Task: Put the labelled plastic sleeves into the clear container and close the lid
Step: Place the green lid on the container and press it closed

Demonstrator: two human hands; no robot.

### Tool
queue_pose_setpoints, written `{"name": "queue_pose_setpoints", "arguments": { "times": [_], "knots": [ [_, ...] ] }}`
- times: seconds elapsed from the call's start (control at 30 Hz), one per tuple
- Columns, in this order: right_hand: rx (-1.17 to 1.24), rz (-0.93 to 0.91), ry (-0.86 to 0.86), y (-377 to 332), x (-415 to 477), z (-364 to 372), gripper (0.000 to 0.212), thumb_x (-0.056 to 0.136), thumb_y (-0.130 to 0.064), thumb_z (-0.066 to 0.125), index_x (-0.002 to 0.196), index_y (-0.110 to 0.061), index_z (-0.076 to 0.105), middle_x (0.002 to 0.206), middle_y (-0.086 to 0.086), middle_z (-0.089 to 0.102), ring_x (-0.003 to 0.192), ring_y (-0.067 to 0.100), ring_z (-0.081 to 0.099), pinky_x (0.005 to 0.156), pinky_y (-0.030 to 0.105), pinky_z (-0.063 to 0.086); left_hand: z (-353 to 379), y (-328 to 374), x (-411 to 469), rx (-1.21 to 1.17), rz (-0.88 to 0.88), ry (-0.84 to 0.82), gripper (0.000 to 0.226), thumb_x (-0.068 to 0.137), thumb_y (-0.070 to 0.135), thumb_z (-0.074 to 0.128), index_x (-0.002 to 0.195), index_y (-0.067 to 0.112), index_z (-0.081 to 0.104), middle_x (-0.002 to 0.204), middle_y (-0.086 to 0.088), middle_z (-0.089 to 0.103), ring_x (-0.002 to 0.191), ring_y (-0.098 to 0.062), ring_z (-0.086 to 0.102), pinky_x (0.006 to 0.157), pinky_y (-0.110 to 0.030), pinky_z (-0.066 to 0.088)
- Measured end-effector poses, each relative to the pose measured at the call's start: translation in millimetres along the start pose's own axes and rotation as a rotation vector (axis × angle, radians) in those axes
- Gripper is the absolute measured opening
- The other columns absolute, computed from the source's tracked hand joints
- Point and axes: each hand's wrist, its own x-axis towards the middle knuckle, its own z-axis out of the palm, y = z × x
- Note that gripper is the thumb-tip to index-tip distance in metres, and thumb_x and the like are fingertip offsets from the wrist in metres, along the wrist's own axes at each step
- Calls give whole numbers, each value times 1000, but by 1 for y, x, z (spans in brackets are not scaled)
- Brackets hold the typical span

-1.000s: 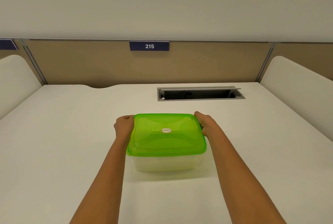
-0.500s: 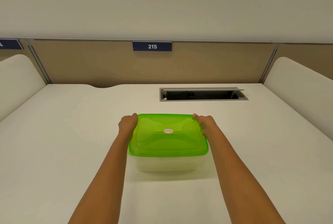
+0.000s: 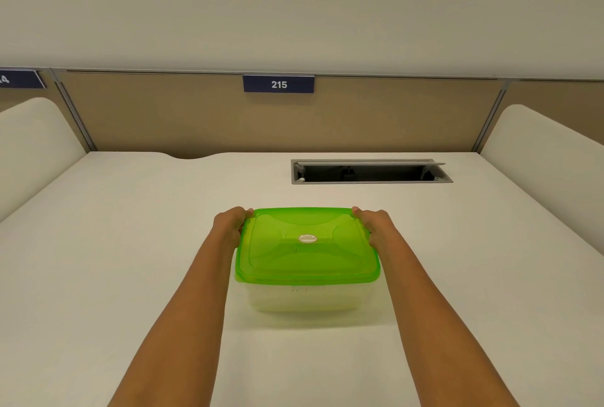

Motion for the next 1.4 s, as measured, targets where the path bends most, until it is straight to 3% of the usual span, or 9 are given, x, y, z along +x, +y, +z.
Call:
{"name": "queue_pose_setpoints", "arguments": {
  "times": [0.23, 0.37, 0.6, 0.8, 0.9, 1.03, 1.2, 1.3, 1.4],
  "knots": [
    [54, 55, -13, -2, 0, 0, 63, 85, -25, 69, 134, 6, 44, 132, 24, 53, 119, 38, 55, 100, 50, 47, 3, -1, -1, 27, 54, 55, 35, 89, 4, 60, 122, -7, 54, 74, -13, 56, 61, -23, 52, 64, -36, 50],
    [86, 125, -24, -6, -1, -2, 58, 85, -21, 68, 133, 3, 46, 132, 21, 54, 118, 36, 55, 100, 47, 47, 3, -8, 2, 72, 100, 136, 46, 85, 13, 67, 123, -8, 52, 122, -26, 59, 110, -38, 58, 98, -48, 48],
    [-17, 23, 26, -5, -4, 0, 62, 85, -31, 67, 132, 4, 45, 133, 22, 52, 121, 37, 52, 102, 44, 46, 14, -7, -9, 317, 221, 288, 41, 90, 24, 60, 119, -5, 58, 126, -22, 59, 119, -35, 54, 94, -33, 44],
    [-165, -92, 62, -2, -8, -5, 69, 84, -45, 65, 126, 6, 50, 129, 23, 56, 120, 37, 54, 100, 43, 47, 16, -4, -22, 458, 291, 296, 41, 94, 26, 51, 117, -8, 58, 124, -24, 60, 119, -38, 53, 95, -35, 43],
    [-146, -98, 27, 1, -12, -10, 63, 86, -42, 63, 124, 7, 52, 127, 24, 58, 120, 38, 55, 103, 46, 45, 12, -6, -28, 487, 341, 265, 38, 96, 22, 44, 108, -9, 63, 115, -25, 63, 114, -39, 55, 92, -34, 43],
    [-148, -110, 30, 17, -20, -15, 51, 89, -35, 61, 121, 5, 57, 126, 22, 60, 119, 38, 55, 103, 47, 44, 3, -22, -32, 436, 373, 255, 25, 90, 7, 44, 69, 6, 58, 65, -11, 49, 78, -28, 45, 66, -30, 33],
    [-77, -120, -2, 36, -31, -24, 43, 89, -31, 61, 118, 0, 63, 124, 20, 62, 116, 37, 57, 103, 47, 45, -2, -46, -54, 396, 374, 315, 40, 91, 8, 44, 53, 19, 42, 57, -1, 38, 80, -23, 36, 63, -28, 28],
    [7, -89, -22, 44, -40, -30, 37, 89, -28, 63, 114, -1, 64, 116, 18, 64, 100, 29, 60, 92, 40, 52, -2, -59, -67, 313, 395, 336, 27, 93, 12, 47, 82, 4, 70, 76, -8, 57, 85, -24, 42, 69, -28, 33],
    [94, -40, -57, 54, -54, -36, 29, 87, -26, 66, 107, -4, 65, 100, 12, 60, 90, 23, 54, 67, 30, 50, -6, -71, -81, 255, 374, 354, 31, 94, 20, 52, 106, -4, 68, 92, -16, 64, 98, -34, 54, 75, -32, 41]
  ]
}}
